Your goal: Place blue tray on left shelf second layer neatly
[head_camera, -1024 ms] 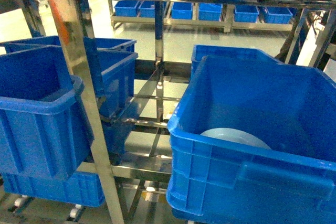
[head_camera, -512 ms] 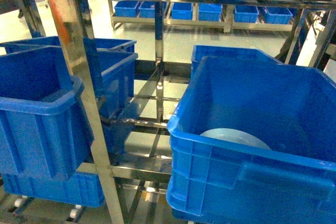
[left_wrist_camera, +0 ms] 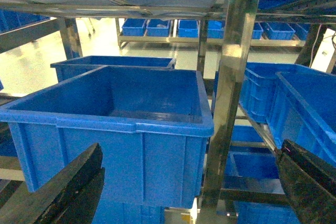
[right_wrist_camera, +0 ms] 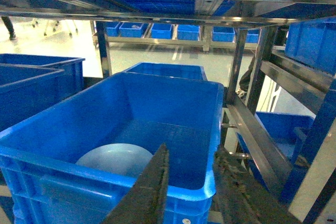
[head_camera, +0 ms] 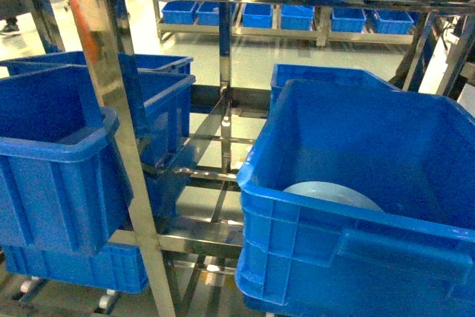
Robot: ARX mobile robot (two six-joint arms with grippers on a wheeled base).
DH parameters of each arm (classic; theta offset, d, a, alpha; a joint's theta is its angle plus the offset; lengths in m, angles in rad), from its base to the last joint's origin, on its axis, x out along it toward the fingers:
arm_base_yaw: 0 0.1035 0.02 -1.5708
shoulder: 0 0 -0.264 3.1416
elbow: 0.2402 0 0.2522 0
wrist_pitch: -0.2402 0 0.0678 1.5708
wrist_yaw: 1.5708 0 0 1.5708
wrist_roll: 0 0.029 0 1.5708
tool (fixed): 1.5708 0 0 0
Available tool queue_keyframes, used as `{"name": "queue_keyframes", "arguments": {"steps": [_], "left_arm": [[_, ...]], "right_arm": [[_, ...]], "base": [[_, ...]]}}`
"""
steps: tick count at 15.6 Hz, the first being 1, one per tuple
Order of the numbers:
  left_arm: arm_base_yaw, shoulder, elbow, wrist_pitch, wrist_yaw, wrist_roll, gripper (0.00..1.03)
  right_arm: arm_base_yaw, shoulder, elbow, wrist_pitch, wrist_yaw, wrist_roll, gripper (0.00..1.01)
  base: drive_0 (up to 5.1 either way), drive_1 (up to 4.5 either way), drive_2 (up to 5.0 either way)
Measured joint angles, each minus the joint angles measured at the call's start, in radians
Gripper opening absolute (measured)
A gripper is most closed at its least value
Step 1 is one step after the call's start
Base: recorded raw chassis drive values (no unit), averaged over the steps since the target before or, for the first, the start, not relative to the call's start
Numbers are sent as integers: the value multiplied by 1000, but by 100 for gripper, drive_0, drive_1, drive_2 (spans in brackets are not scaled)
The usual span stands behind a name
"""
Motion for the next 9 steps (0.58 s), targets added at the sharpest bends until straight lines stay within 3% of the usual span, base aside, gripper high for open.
{"name": "queue_keyframes", "arguments": {"steps": [2, 7, 9], "left_arm": [[0, 0, 0, 0, 0, 0, 98], [0, 0, 0, 0, 0, 0, 98], [0, 0, 0, 0, 0, 0, 98]], "right_arm": [[0, 0, 0, -1, 0, 0, 32], [0, 0, 0, 0, 0, 0, 98], [0, 0, 0, 0, 0, 0, 98]], "base": [[0, 0, 0], [0, 0, 0], [0, 0, 0]]}}
